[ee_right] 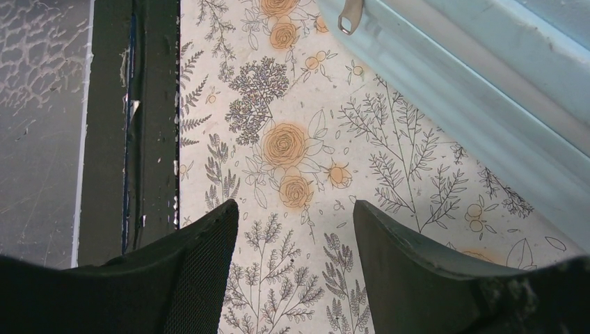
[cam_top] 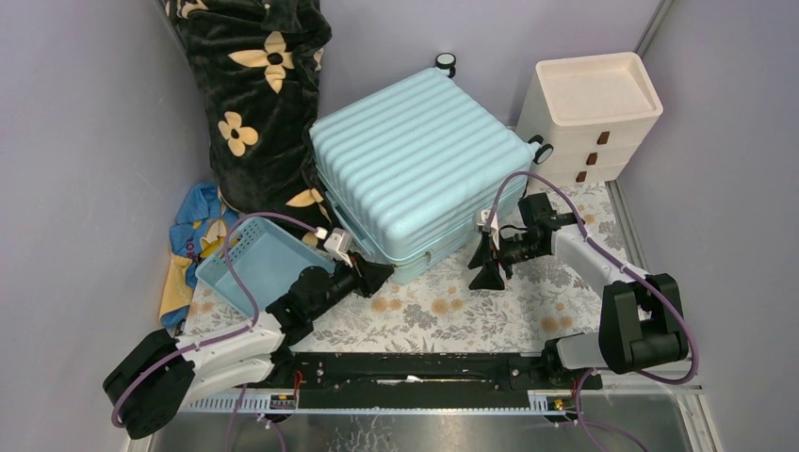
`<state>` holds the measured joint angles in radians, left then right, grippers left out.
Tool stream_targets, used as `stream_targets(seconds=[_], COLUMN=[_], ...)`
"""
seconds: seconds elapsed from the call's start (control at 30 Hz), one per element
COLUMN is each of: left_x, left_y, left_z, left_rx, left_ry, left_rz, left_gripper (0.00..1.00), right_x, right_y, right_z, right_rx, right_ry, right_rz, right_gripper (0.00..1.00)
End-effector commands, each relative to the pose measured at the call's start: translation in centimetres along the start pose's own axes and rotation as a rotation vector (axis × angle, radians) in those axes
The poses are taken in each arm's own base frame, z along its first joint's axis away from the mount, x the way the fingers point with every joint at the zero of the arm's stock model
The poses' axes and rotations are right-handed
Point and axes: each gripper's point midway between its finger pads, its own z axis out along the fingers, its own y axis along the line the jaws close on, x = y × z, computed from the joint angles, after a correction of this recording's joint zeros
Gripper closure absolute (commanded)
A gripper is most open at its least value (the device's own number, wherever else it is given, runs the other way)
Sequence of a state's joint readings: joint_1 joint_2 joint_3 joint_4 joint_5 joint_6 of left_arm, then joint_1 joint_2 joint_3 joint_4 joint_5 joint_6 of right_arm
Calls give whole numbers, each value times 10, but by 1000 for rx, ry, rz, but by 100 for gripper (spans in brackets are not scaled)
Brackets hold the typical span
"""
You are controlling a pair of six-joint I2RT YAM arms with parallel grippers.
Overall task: Open, take out, and arrange the luggage
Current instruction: Unzip the luggage at the center of the board.
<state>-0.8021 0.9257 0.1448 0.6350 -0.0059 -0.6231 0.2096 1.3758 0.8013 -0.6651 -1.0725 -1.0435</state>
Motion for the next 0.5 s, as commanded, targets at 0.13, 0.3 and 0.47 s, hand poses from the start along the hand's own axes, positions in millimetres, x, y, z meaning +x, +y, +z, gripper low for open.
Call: stream_targets(seconds=[0.13, 0.3, 0.47], left_x=[-14, -15, -10], left_y=[-7, -15, -26], left_z=[6, 4, 0], left_rx=[13, 62, 127], left_ry=[-63, -65, -40], left_rz=[11, 28, 44], left_gripper=[74, 74, 72], right_x=[-11, -10, -10], right_y=[-3, -4, -3], right_z=[-1, -1, -1], right_rx=[-2, -2, -3], right_ry=[-2, 0, 1], right_rz=[-43, -40, -40], right_gripper=[31, 31, 31])
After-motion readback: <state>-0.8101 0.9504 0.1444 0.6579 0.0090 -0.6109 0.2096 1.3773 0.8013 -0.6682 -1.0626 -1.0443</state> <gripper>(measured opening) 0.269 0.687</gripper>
